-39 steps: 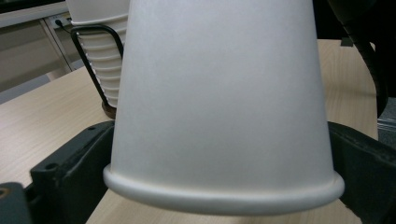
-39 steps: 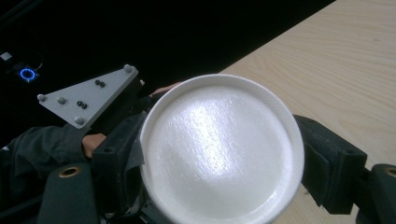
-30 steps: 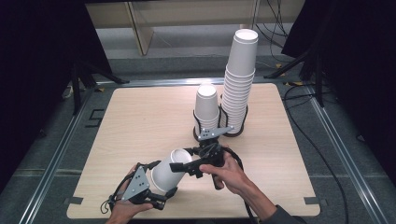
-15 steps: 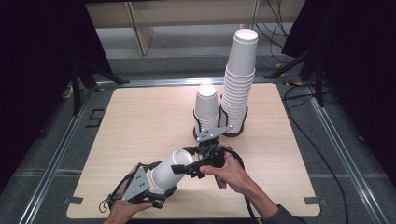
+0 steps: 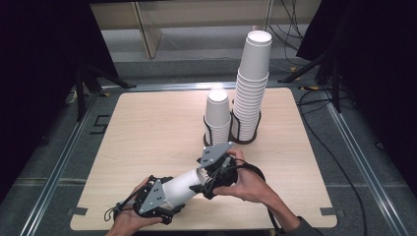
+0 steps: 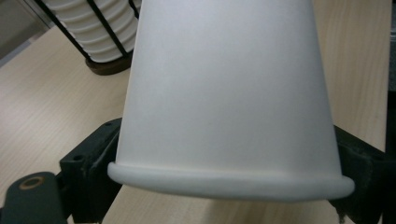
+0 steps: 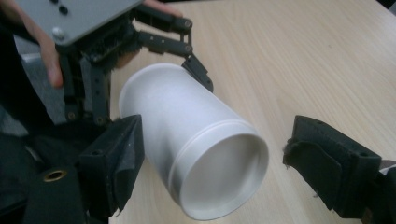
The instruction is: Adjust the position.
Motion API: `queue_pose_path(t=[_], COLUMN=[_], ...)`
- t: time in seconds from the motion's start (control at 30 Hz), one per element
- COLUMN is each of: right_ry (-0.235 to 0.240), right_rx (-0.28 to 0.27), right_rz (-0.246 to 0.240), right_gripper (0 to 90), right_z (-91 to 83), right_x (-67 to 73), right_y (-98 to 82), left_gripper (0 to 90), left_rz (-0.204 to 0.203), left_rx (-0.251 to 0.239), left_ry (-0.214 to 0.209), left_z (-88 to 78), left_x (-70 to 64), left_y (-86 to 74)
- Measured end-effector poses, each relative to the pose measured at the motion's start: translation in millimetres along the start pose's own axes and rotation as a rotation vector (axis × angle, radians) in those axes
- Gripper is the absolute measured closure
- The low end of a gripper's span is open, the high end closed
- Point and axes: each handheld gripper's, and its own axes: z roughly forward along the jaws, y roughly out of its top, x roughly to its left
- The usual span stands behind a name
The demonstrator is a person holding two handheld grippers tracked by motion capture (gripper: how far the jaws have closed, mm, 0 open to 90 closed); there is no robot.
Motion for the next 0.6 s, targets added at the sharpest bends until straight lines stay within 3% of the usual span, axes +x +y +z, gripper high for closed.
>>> queue_pose_path(t=[0.1, 0.13, 0.17, 0.2, 0.23, 0.3, 0.37, 0.47, 0.6], right_ry=[0.007, 0.006, 0.008, 0.011, 0.012, 0.019, 0.030, 0.036, 0.047], right_rx=[0.053, 0.067, 0.084, 0.094, 0.092, 0.107, 0.130, 0.191, 0.235], right_rz=[-0.023, -0.034, -0.047, -0.059, -0.114, -0.099, -0.124, -0.169, -0.203], right_gripper=[19.8, 19.7, 19.7, 19.7, 19.4, 18.8, 18.6, 18.6, 18.5], right_z=[4.4, 6.2, 7.9, 9.6, 12.0, 13.7, 16.9, 23.2, 30.0], right_x=[4.2, 5.5, 6.5, 7.4, 5.7, 7.8, 9.7, 14.0, 17.1], right_y=[-0.8, -1.2, -1.5, -1.9, -1.5, -2.2, -3.0, -4.5, -6.0], left_gripper=[11.3, 11.3, 11.3, 11.3, 11.3, 11.3, 11.4, 11.5, 11.7], left_rz=[0.009, 0.039, 0.036, 0.050, 0.032, 0.044, 0.043, 0.090, 0.087], left_rx=[0.011, 0.035, 0.026, 0.046, 0.028, 0.032, 0.030, 0.071, 0.063], left_ry=[-0.017, -0.023, -0.023, -0.030, -0.034, -0.035, -0.039, -0.045, -0.051], left_z=[1.2, 0.4, 1.5, 0.0, 1.3, 1.3, 1.0, -0.8, 0.3], left_x=[-3.9, -2.7, -4.0, -4.0, -5.5, -4.9, -5.5, -4.1, -6.2], left_y=[1.2, 1.9, 1.9, 2.5, 2.3, 2.6, 3.1, 3.5, 3.8])
